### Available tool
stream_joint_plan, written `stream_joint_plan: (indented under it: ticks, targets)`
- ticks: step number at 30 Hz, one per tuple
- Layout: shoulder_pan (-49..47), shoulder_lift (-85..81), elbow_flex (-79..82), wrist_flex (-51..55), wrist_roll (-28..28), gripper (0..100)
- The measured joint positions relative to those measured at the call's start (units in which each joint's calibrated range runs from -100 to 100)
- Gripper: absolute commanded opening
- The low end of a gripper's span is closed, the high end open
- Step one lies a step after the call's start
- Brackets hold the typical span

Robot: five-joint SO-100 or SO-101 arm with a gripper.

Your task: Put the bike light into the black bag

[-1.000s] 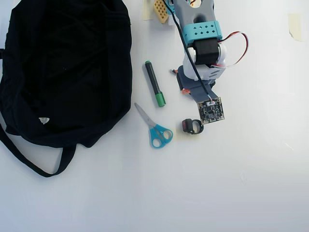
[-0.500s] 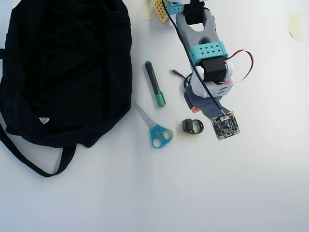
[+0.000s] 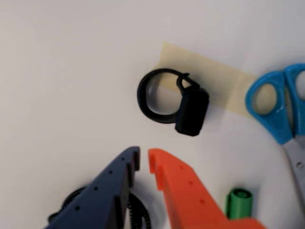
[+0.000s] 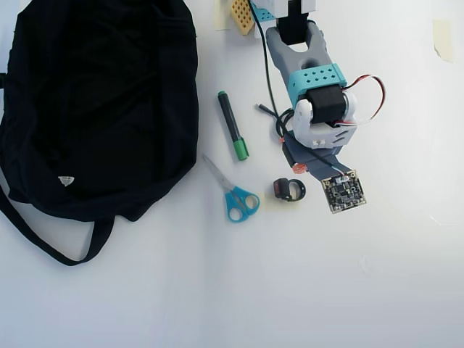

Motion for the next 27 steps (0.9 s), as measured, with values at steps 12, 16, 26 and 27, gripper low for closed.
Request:
stream_joint_plan:
  ticks: [12,16,26,27]
  targets:
    - [0.1,4.6,-0.2,-7.0,-0.7,15]
    - [0.4,4.6,-0.2,-7.5,-1.3,15]
    - [1.5,4.6,-0.2,-8.2,-2.7,24]
    - [1.6,4.6,-0.2,-8.2,-2.7,24]
